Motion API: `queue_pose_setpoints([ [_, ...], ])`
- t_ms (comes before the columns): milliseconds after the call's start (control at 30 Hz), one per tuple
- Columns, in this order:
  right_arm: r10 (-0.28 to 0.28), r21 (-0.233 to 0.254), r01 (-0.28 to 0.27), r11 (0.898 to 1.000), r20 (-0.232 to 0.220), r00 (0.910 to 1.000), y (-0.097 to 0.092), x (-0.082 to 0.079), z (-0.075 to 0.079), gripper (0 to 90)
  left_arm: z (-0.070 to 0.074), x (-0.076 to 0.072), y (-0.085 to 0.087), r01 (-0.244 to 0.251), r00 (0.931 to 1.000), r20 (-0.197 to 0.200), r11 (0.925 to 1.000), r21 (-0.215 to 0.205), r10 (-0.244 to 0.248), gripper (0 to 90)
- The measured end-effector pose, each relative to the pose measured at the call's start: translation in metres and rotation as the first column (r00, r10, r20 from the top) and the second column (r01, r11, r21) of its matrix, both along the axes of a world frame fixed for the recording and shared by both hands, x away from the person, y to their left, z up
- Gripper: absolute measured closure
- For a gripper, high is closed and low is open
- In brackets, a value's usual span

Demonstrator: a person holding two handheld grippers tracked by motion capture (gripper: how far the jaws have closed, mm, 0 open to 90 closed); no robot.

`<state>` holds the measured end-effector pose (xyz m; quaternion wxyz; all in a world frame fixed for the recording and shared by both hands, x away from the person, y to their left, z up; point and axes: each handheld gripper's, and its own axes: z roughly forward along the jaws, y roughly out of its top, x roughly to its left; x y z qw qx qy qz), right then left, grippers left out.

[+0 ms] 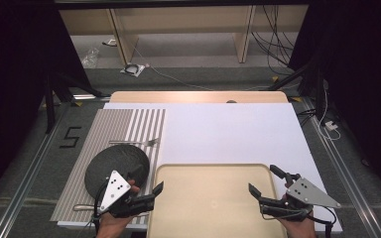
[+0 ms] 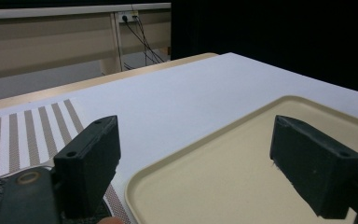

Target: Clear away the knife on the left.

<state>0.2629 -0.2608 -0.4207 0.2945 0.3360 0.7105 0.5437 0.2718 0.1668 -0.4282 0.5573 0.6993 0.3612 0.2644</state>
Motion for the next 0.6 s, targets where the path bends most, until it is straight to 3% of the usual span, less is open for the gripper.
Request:
queue_pose_setpoints([
  [133, 0.003, -0.003, -0.003, 1.0, 0.001, 1.0, 0.0, 0.0, 0.0, 15.5, 0.002, 0.0, 0.002, -0.006, 1.0, 0.001, 0.9999, 0.016, 0.006, 16.1],
  [300, 0.005, -0.006, -0.005, 1.0, 0.0, 1.0, 0.0, 0.0, 0.0, 15.5, 0.004, 0.003, 0.005, 0.016, 0.9985, -0.053, 0.9993, 0.034, -0.014, 17.0],
  [600, 0.011, -0.007, -0.011, 1.0, 0.0, 0.9999, 0.0, 0.0, 0.001, 15.5, 0.009, 0.007, 0.01, 0.056, 0.9921, -0.118, 0.9925, 0.109, -0.043, 16.7],
])
